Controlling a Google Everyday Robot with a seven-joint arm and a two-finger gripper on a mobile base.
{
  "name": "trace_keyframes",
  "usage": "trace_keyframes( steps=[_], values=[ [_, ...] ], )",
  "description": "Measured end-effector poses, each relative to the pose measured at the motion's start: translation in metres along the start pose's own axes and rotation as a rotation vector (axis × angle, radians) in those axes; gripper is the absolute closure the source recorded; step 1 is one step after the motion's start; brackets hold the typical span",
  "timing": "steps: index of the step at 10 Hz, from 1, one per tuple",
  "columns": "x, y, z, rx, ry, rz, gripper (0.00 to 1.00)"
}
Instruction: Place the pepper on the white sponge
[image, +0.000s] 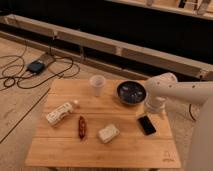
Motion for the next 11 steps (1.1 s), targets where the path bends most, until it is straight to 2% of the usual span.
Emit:
trace_keyframes(
  steps=[8, 11],
  values=[
    [0.000, 0.000, 0.000, 0.000, 0.001, 0.000, 0.20],
    [0.008, 0.031, -0.006, -0.015, -0.004, -0.065, 0.20]
  ],
)
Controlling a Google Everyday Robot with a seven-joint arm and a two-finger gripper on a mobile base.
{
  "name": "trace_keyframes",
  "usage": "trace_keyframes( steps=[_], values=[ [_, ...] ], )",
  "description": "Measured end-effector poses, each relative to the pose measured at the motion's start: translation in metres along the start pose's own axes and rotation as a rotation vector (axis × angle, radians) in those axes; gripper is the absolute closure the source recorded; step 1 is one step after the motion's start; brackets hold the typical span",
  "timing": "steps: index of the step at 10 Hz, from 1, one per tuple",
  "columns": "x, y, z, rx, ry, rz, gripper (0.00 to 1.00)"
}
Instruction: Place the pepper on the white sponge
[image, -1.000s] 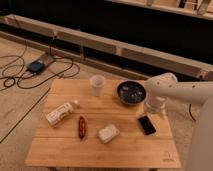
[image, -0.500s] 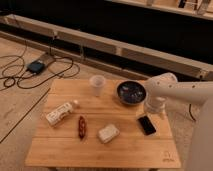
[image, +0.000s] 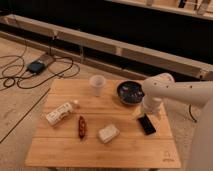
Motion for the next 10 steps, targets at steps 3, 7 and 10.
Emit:
trace_keyframes(
  steps=[3, 7, 10],
  values=[
    [0.022, 0.063, -0.010, -0.040, -0.001, -0.090, 0.20],
    [0.064, 0.150, -0.013, -0.107, 0.007, -0.208, 0.20],
    [0.078, 0.203, -0.007, -0.123, 0.005, -0.287, 0.20]
  ],
)
